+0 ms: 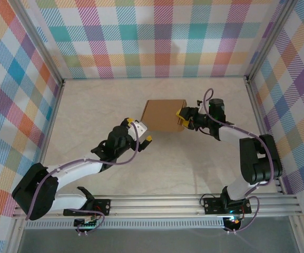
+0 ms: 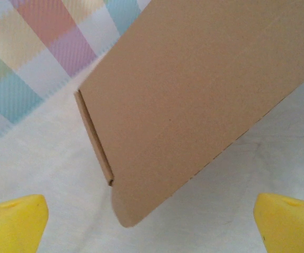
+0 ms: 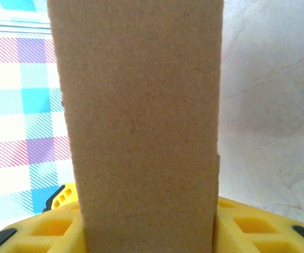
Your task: Fold the paper box
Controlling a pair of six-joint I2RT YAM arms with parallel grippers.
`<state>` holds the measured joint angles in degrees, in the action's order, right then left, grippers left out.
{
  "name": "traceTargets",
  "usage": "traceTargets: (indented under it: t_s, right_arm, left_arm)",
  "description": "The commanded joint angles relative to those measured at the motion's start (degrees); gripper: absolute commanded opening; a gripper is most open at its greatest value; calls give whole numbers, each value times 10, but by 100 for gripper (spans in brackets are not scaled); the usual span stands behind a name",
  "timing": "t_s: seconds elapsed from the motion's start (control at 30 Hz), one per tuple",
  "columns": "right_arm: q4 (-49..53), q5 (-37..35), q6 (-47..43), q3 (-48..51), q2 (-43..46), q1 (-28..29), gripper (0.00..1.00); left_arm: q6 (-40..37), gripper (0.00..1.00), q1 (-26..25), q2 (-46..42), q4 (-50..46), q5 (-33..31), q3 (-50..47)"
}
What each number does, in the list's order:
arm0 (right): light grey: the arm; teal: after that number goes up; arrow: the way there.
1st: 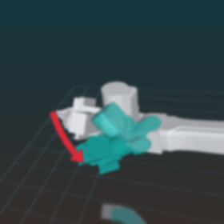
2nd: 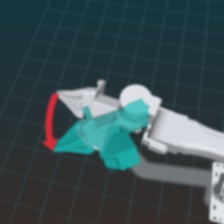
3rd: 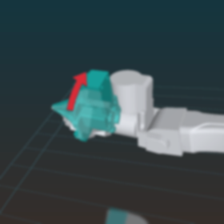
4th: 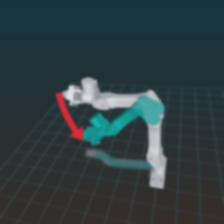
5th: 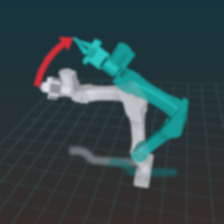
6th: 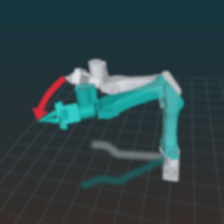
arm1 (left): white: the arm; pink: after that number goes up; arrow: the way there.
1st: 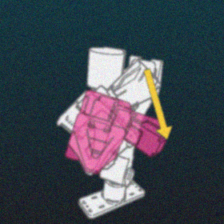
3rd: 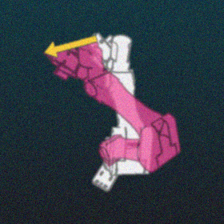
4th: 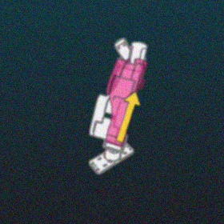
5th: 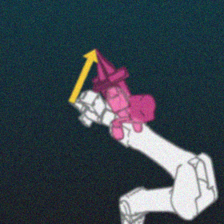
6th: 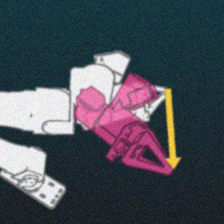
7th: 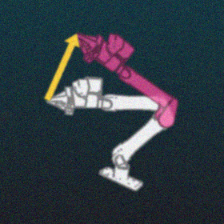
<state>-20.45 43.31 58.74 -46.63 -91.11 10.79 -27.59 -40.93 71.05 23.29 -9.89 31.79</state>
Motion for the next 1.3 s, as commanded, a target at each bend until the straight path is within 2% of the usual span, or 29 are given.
traceTargets:
  t_s: [0.0,0.2,0.37,0.57,0.93,1.13,1.27]
  right_arm:
    - [4,18,14,-16,29,-5,49]
    - [10,22,21,-10,60,-7,48]
    - [3,38,28,-8,79,-8,48]
    - [-28,62,51,0,86,-8,48]
    - [-28,70,54,16,110,-8,48]
    - [-31,81,55,16,116,-8,48]
    - [-28,82,52,19,117,-8,48]
  left_arm:
    - [-137,100,-25,-18,97,-108,-24]
    - [-274,100,-73,28,226,-216,-57]
    - [-381,100,-98,114,373,-296,-57]
    - [-482,99,-105,239,575,-339,-28]
    - [-475,93,-96,292,577,-332,3]
    - [-459,73,-88,289,576,-329,3]
    - [-456,66,-88,286,564,-326,3]
